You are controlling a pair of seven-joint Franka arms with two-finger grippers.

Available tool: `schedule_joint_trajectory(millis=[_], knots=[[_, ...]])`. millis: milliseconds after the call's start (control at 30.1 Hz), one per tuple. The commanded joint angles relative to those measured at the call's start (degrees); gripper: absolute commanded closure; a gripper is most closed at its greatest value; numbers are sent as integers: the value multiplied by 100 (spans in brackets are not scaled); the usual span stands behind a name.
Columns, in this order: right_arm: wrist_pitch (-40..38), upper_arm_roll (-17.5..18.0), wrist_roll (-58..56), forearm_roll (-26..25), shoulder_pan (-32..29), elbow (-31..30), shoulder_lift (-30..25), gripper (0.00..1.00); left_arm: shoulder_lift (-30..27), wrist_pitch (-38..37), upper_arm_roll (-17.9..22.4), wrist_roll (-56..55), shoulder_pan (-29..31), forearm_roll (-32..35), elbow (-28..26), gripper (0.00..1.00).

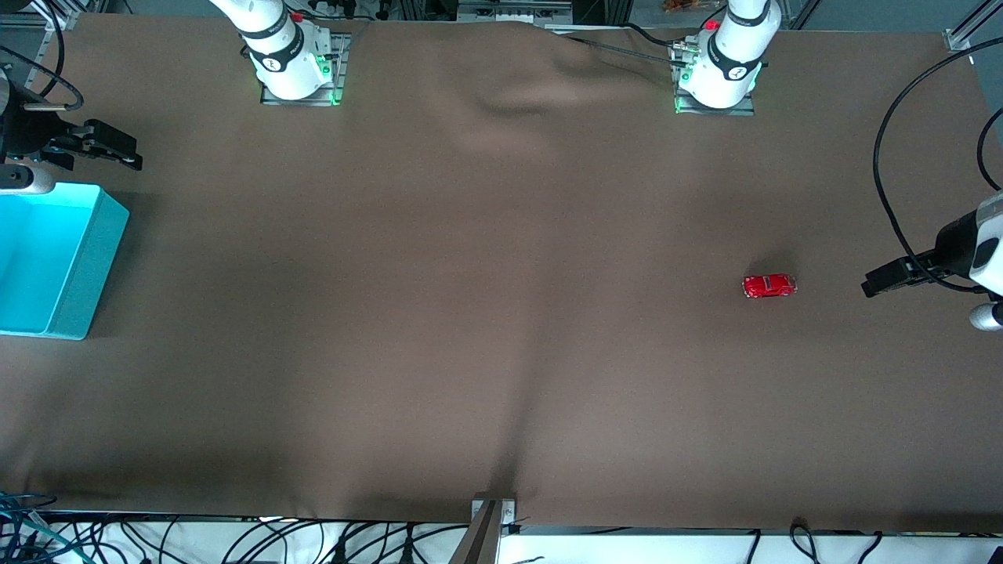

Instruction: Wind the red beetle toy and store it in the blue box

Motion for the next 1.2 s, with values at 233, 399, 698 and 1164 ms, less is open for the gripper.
schedule_joint_trajectory(millis=[233,399,698,1164], knots=[[-119,25,-80,-50,-12,159,68,0,-90,-38,17,-23,94,-203,-115,0],[-119,34,-36,-85,5,159,77,0,-64,-38,26,-612,225,-212,-317,0],[-197,16,-63,-103,-30,150,95,0,51,-38,26,-1648,639,-282,-458,0],[-277,8,-54,-120,-30,141,103,0,745,85,26,-4769,911,-449,-502,0]])
